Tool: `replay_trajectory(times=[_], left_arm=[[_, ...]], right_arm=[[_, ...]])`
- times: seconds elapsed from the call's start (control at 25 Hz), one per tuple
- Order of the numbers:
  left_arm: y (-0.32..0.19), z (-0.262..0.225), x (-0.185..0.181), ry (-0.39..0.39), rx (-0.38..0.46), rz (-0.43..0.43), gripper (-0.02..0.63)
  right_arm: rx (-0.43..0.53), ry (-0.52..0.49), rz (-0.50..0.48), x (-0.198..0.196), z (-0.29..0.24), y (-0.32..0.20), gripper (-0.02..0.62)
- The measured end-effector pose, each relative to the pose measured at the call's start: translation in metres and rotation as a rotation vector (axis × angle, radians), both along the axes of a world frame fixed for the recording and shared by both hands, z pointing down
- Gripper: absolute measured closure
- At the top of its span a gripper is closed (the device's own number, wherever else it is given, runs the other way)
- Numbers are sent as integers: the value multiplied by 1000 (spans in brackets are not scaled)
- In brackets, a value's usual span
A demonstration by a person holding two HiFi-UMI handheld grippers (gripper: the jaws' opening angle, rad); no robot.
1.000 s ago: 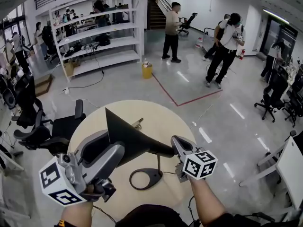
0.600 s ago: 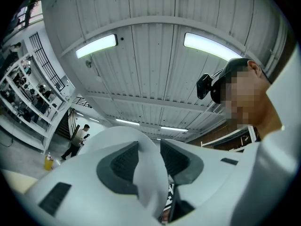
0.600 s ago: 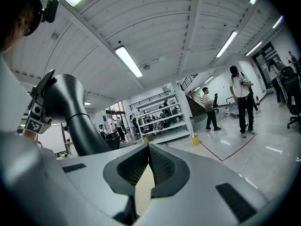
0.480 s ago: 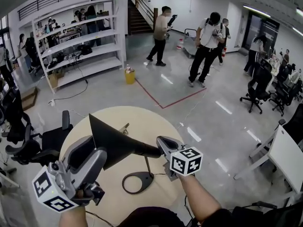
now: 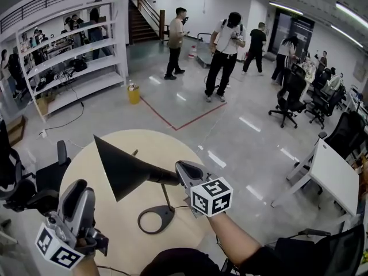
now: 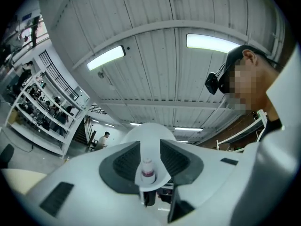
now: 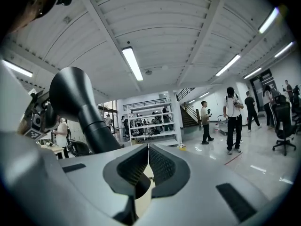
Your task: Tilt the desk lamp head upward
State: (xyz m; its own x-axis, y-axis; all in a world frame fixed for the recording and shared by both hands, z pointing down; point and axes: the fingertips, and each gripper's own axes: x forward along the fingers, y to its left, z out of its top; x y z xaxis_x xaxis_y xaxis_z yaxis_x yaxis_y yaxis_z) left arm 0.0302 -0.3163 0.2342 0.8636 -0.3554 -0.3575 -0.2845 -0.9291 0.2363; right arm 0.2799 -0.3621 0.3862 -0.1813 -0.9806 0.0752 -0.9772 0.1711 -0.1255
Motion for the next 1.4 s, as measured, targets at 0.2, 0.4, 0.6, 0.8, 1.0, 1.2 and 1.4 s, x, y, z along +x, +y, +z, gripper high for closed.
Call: replay_trajectory(times=[0.2,0.4,0.6,0.8,1.0,1.2,1.4], left_arm=[[-6,41,-11,-91,-21,-60,433],[0,83,-17,-189,-8,-115,516],[21,116,-14,-308,70,-174,560],[25,157,-22,-393,84,-200,560],[29,206,-28,-423,-22,-179,560],[39,239,-43,-442,-106,-132,560],[67,241,-36,-478,-77,-120,560]], right_arm=[[26,45,49,-21,-14,20,578],[28,61,81,-39,-16,45,578],[29,70,131,-55,-8,83,578],[-6,89,173,-90,17,102,578],[-91,83,218,-114,50,124,578],[-141,68,253,-143,72,140,578],[-144,63,267,-148,76,164,578]])
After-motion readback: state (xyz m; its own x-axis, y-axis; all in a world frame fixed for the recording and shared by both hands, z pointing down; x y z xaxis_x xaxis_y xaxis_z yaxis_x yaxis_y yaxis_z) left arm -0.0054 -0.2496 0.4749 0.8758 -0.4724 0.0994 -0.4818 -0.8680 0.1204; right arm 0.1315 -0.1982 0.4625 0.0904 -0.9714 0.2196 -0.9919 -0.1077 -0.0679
